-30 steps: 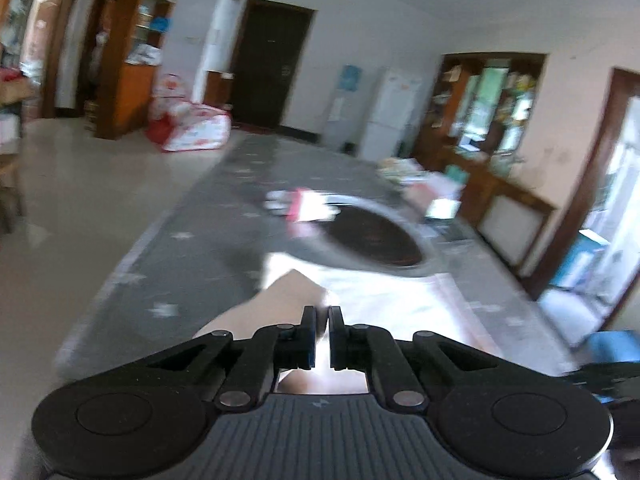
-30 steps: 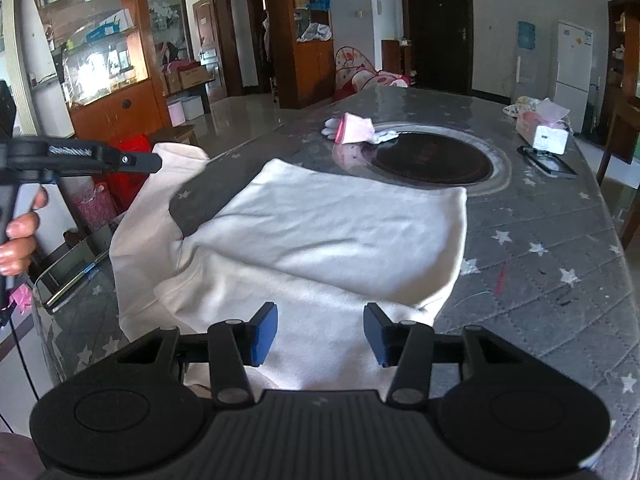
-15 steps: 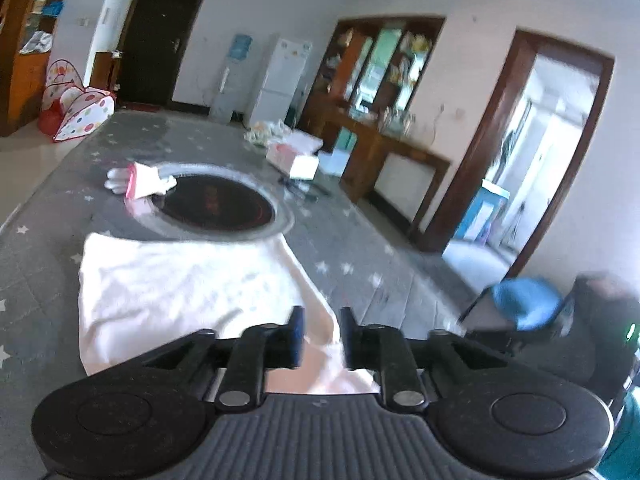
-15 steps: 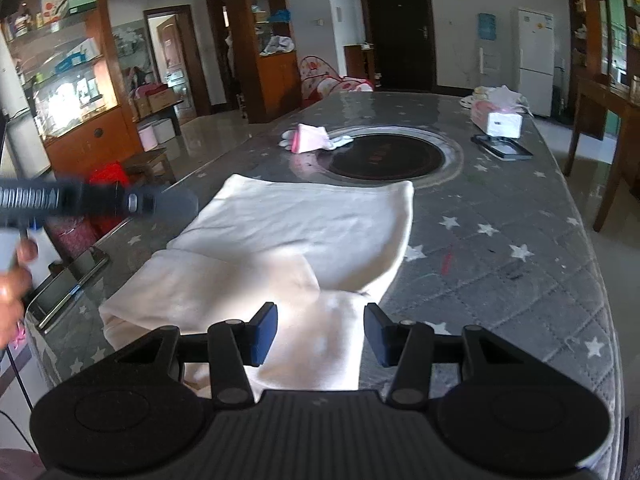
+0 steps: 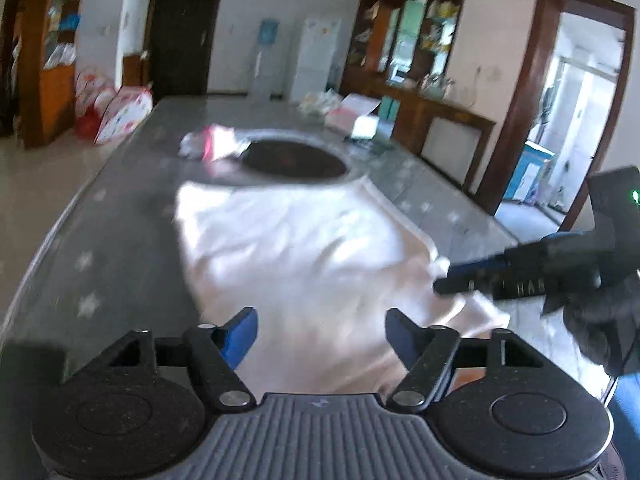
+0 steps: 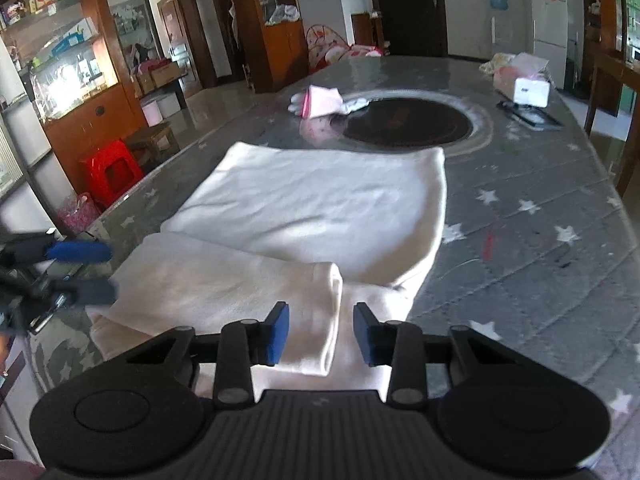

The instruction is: Fold clothes

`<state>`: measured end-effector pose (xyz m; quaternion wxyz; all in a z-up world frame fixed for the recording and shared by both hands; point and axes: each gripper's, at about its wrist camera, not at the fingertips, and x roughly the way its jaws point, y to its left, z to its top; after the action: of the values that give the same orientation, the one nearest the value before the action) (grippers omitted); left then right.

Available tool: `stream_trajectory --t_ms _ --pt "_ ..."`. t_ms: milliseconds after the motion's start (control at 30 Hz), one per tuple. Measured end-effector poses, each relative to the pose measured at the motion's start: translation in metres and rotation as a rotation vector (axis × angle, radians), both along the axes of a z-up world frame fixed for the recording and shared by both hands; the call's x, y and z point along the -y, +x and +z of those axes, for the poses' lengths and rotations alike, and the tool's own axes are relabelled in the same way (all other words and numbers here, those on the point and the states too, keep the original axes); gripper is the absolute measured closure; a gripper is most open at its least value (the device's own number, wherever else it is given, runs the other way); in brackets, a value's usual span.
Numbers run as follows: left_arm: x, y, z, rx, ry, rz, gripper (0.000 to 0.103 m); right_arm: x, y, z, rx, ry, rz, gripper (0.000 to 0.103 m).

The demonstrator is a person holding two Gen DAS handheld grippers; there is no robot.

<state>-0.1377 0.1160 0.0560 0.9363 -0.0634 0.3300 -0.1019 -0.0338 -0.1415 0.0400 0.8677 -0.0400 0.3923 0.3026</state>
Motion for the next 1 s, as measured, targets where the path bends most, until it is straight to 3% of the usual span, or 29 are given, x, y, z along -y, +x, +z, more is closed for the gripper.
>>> stream_trajectory --t_ms 133,233,567,800,1000 --pt "-0.011 -0.009 -0.009 0.001 0.038 0.048 0.005 -0.011 0.008 -0.012 -0.028 -0.015 0.001 0.080" --pt "-0.014 -0.016 -0.010 0.051 0.062 0.052 0.000 -0.015 0.005 -0.011 0.005 -0.045 0.005 0.095" --pt "0.001 -0.010 -0.001 0.095 0.076 -0.044 0.002 -0.008 -0.021 0.034 0.099 -0.086 -0.003 0.098" --pt "0.008 0.016 -0.003 0.053 0.041 -0.072 0.013 -0.006 -0.023 0.023 0.087 -0.145 -0.024 0.095" --pt "0.010 0.034 -0.002 0.053 0.036 -0.083 0.025 -0.007 -0.013 0.025 0.112 -0.085 -0.004 0.093"
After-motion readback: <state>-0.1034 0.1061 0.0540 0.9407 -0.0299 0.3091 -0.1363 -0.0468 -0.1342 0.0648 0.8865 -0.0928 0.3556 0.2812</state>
